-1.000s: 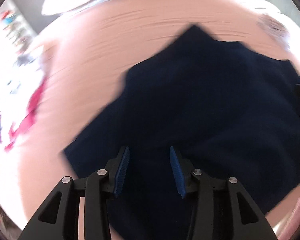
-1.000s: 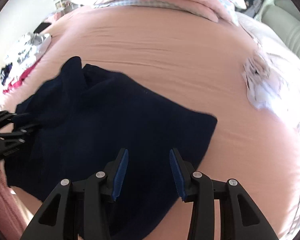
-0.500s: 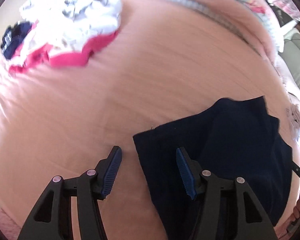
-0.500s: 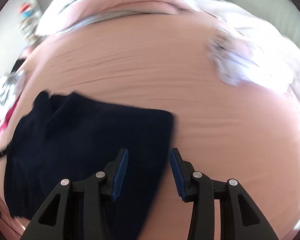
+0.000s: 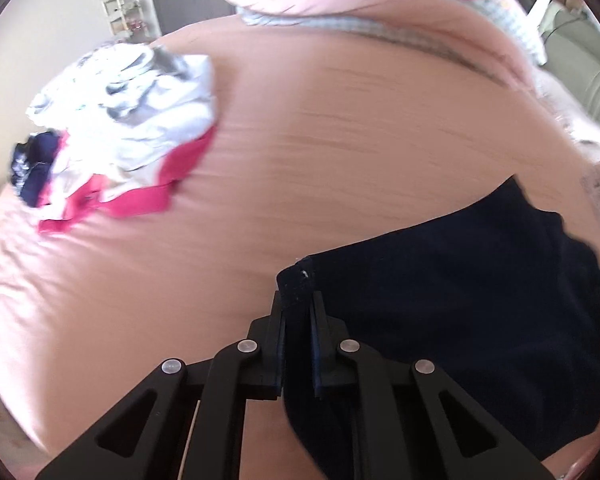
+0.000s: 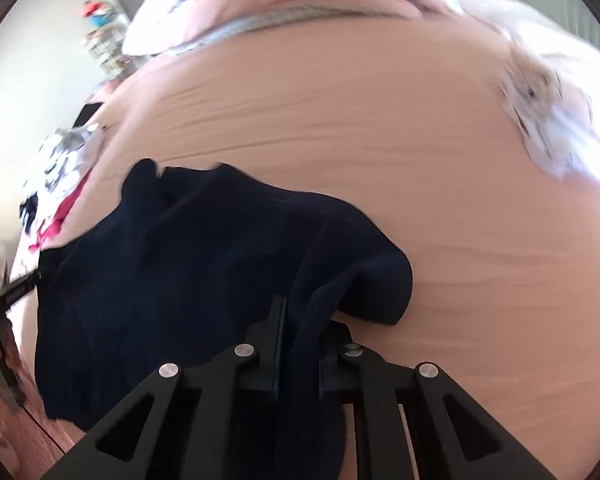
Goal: Fold clothes
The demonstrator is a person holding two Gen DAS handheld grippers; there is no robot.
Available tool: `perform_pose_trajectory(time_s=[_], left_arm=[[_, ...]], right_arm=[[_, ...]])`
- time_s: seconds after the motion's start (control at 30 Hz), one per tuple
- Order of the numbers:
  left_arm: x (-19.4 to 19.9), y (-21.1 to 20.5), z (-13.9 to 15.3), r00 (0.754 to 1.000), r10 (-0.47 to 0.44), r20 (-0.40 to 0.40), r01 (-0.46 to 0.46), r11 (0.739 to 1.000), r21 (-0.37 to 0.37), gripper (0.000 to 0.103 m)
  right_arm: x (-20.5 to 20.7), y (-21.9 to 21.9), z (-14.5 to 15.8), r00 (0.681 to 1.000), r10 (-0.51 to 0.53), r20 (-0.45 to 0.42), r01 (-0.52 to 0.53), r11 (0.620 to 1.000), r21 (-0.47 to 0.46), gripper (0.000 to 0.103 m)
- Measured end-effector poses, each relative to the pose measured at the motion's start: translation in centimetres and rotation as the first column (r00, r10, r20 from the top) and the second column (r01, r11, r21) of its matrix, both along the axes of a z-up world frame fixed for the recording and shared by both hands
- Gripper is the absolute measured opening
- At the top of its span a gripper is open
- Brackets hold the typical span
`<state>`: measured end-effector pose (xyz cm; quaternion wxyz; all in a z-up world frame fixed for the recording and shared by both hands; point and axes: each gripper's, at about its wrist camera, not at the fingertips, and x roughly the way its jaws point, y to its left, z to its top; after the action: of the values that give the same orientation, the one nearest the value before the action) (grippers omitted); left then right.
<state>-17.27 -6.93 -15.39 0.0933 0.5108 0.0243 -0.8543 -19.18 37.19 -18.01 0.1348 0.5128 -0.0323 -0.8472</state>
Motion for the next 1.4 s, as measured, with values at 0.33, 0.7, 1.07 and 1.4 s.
perform_pose_trajectory(time_s=[0.33,0.7,1.07,1.4], left_arm=[[2.5,1.2,1.0,0.998,0.058,0.010,-0.057,0.994,-0.092,0.051],[0.3,2.2,-3.1,0.996,0.084,0.043,-0.084,0.996,0.007,0.007],[-2.4,9.0,-2.7,0.986,-0.161,0.054,0.156,0.984,0.085,0.010],[-2.4,7.5,1.0,0.984,-0.165,-0.070,0.164,0.986,-0.026,0.033]], right_arm=[[1.3,4.1,0.1,0.989,-0.116,0.093,0.128,0.982,-0.140,0.054],[2.2,-1.1,-0.3,0.999,-0.039,0.016,0.041,0.987,-0.154,0.005],[9.1,7.0,1.4,0.974,-0.205,0.099,0.201,0.979,0.044,0.016],[9.6,1.2,9.7,0.981,-0.139,-0.137,0.158,0.978,0.138,0.044]])
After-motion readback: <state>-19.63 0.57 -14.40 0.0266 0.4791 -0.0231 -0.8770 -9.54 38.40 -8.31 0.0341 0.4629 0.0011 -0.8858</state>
